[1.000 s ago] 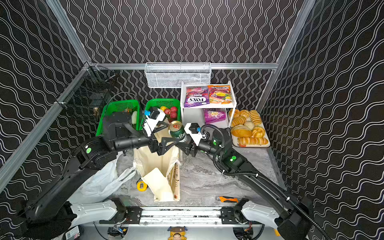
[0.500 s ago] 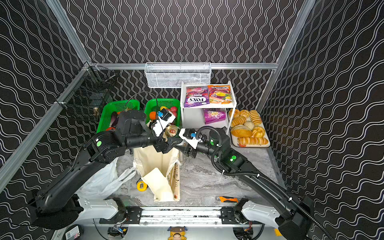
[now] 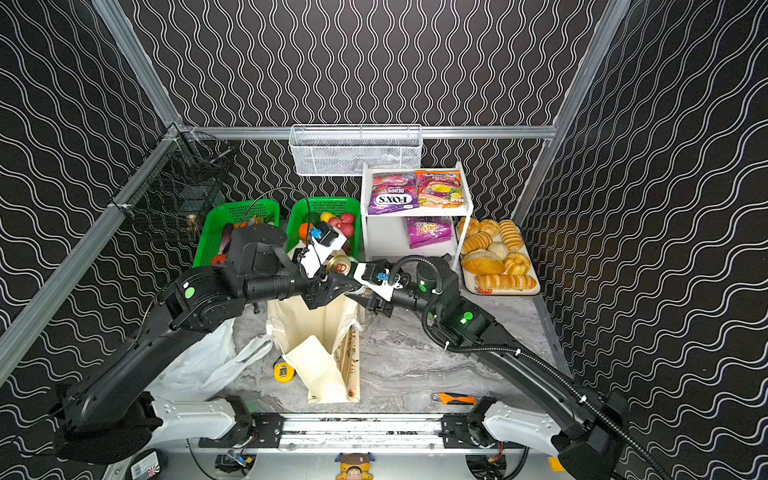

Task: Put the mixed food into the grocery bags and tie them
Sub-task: 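Carry the can over the bag with the left gripper while the right grips the handle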

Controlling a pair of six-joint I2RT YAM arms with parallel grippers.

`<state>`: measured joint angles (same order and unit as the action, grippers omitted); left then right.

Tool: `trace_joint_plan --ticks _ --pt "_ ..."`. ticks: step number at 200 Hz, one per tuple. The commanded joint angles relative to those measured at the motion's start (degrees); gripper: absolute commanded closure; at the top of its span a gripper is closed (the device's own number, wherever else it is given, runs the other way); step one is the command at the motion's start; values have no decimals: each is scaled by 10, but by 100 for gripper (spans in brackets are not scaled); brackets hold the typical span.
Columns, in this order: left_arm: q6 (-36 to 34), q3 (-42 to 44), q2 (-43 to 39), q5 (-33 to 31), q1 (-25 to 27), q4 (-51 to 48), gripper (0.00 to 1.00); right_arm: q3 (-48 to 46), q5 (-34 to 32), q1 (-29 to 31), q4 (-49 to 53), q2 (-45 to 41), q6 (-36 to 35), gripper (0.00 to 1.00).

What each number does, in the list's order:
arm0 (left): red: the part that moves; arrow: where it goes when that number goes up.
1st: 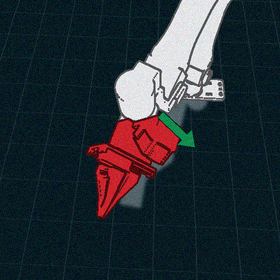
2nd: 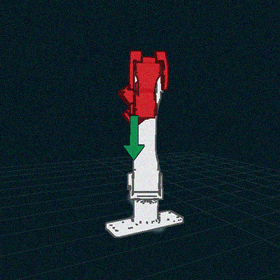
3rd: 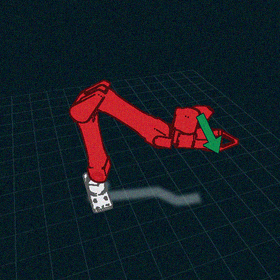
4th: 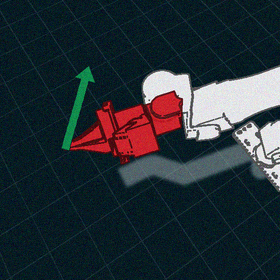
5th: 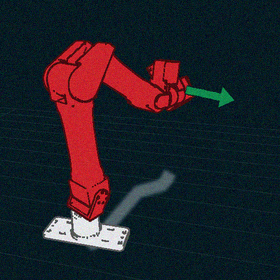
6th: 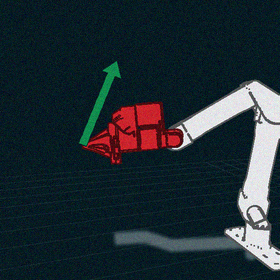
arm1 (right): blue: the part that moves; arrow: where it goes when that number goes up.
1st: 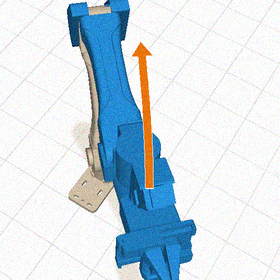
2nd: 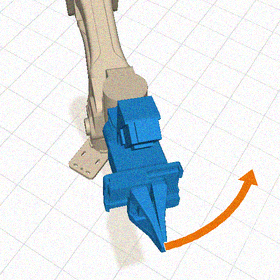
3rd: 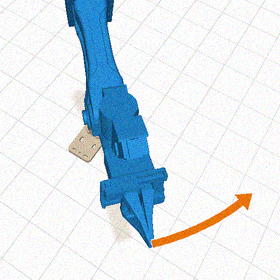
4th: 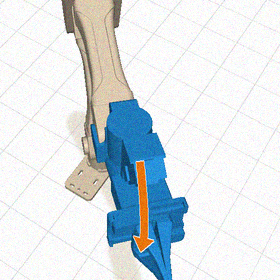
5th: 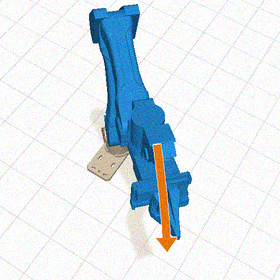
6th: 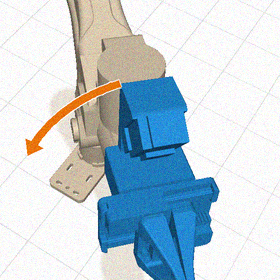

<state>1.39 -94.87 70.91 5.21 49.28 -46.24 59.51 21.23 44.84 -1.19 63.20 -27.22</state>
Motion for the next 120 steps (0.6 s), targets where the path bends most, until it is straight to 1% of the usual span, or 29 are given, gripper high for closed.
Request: trace_joint_plan --ticks 1,7,20,39,46,53,75,88,99,104,112,120 --pt "25 8 -26 -70 -3 23 65 17 -14 -2 12 -7 89 27" --pt "28 5 -28 -88 -3 16 65 23 -17 -2 29 -7 110 25" --pt "31 -12 -30 -127 -3 -10 65 37 -37 -2 62 -4 184 23" --pt "42 -21 -36 -208 -4 -42 66 68 -72 -4 111 17 320 23" --pt "44 -18 -37 -234 -6 -48 66 86 -75 -5 143 30 361 23" --pt "50 -14 -37 -247 -9 -56 66 108 -68 -5 173 46 394 23" --pt "77 2 -25 -249 -25 -84 66 156 -68 -4 238 100 494 23" --pt "91 27 -23 -251 -30 -83 66 172 -83 -4 260 126 528 24" --pt "99 53 -24 -253 -37 -73 66 174 -102 -4 264 142 558 28" --pt "101 64 -25 -248 -39 -66 66 173 -102 -3 262 151 569 32" --pt "102 79 -25 -234 -42 -54 66 173 -93 -2 258 163 583 38" --pt "105 97 -25 -228 -44 -40 66 176 -73 0 258 178 588 41"
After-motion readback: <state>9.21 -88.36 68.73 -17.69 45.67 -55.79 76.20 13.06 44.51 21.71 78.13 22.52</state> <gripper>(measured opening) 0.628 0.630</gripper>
